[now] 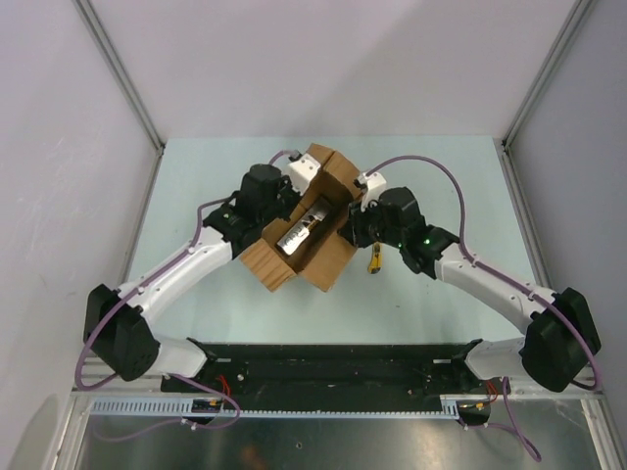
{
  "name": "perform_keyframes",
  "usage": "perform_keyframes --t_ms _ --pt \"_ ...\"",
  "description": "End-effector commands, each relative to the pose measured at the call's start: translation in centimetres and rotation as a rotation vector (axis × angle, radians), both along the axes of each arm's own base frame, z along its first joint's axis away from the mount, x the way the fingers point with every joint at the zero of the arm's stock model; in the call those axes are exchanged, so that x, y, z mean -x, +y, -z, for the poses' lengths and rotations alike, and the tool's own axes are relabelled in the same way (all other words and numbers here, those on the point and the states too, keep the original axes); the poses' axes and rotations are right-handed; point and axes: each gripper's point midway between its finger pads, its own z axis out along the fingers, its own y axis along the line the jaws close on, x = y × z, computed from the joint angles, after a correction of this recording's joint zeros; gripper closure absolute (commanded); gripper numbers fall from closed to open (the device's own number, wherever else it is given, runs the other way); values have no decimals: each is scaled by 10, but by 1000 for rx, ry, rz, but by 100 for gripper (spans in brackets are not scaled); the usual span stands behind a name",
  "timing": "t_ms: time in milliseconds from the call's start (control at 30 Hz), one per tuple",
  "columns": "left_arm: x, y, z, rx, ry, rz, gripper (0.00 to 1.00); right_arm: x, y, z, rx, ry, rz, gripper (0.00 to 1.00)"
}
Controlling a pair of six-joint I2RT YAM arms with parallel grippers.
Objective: Unpack the express box
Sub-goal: Open the express box at the center of the board.
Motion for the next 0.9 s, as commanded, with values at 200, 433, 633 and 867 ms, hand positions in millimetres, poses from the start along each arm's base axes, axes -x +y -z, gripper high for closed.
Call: perform_keyframes --t_ms 200,433,633,867 --pt "50 -32 -16 79 -140 162 100 37 -32 86 108 187 67 73" --pt "68 -36 3 139 -64 166 100 40 -32 65 32 140 60 66" --pt "80 -61 10 200 19 261 100 27 -23 13 -137 46 79 54" --pt "86 -69 32 206 95 273 100 22 -1 10 -119 -20 30 51"
